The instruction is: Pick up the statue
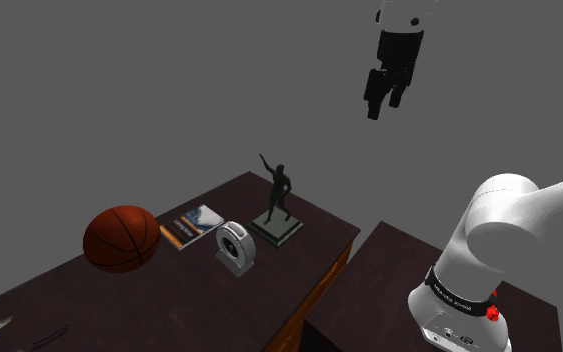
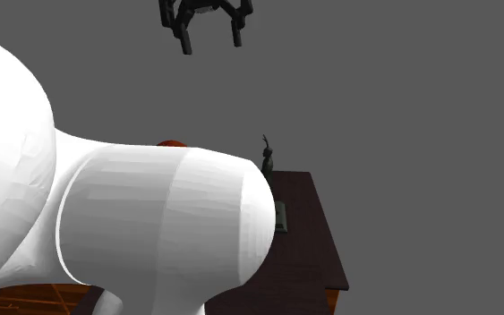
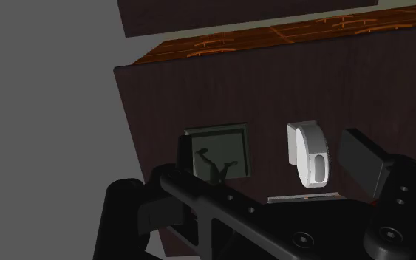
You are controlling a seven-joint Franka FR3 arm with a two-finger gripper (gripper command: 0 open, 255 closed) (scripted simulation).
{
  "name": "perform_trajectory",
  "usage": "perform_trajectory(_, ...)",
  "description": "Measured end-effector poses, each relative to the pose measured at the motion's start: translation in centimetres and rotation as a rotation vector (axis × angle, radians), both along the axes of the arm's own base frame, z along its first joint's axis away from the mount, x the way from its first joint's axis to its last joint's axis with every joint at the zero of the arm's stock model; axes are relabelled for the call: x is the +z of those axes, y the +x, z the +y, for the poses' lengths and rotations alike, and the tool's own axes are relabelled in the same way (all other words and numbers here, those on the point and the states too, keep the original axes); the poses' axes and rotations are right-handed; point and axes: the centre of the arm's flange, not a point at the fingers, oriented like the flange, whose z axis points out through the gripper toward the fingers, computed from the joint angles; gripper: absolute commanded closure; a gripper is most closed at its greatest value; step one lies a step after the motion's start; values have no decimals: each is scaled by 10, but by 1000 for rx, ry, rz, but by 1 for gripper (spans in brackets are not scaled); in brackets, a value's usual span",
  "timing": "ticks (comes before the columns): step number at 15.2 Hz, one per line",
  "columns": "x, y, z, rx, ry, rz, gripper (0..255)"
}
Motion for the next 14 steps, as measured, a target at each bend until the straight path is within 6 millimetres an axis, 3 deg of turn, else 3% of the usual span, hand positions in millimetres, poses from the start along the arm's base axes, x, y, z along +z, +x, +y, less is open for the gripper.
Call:
perform_trajectory(4, -16, 22, -7, -3, 8, 6, 0)
perform_trajectory(14, -90, 124, -43, -14, 45, 26, 0)
